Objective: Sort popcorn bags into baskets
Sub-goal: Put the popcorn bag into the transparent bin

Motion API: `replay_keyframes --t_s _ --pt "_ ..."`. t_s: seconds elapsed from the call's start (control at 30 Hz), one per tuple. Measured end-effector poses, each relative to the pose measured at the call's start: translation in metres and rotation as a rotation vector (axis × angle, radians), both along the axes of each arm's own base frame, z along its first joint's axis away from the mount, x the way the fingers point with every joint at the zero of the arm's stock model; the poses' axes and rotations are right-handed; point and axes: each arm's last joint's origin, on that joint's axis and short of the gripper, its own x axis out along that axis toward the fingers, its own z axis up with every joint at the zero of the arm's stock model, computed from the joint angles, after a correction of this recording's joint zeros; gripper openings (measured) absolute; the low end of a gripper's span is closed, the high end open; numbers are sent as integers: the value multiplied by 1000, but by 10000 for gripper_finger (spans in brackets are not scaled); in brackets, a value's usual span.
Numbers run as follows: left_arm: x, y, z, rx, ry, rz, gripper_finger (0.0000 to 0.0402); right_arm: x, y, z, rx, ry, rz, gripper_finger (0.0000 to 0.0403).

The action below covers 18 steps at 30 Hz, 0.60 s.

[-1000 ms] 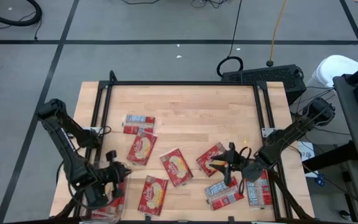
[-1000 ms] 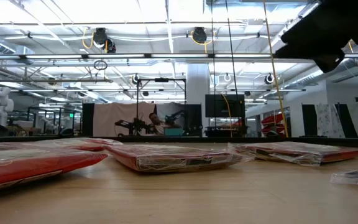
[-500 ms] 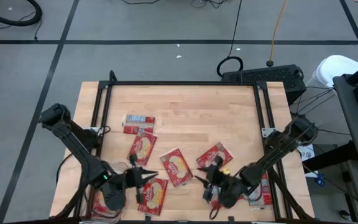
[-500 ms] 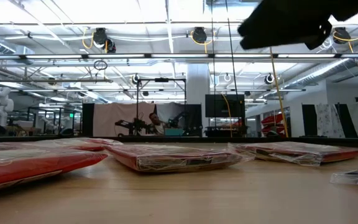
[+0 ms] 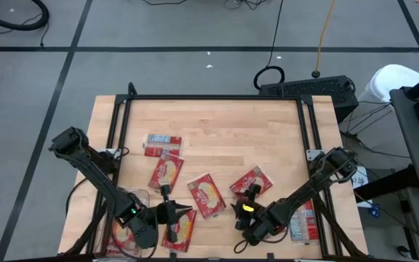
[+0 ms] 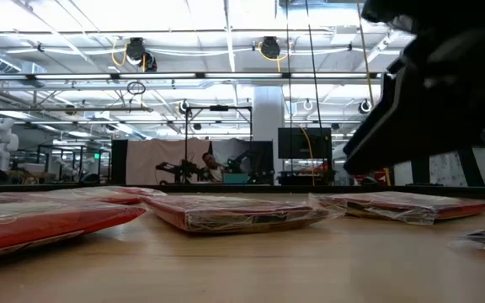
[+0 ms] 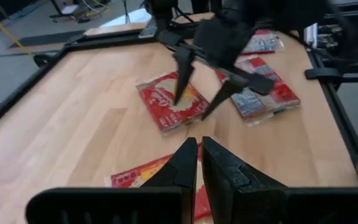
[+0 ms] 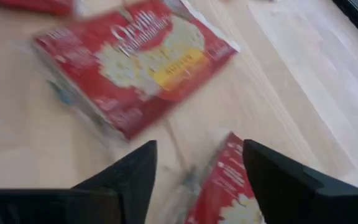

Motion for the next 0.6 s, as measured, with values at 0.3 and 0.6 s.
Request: replay_keyframes --t_s 0.3,0.6 --pt "-1 -1 0 -24 -1 -1 31 24 -36 -22 88 123 -108 251" --pt "-1 -1 0 -8 4 -8 31 20 -36 -24 164 142 -171 99"
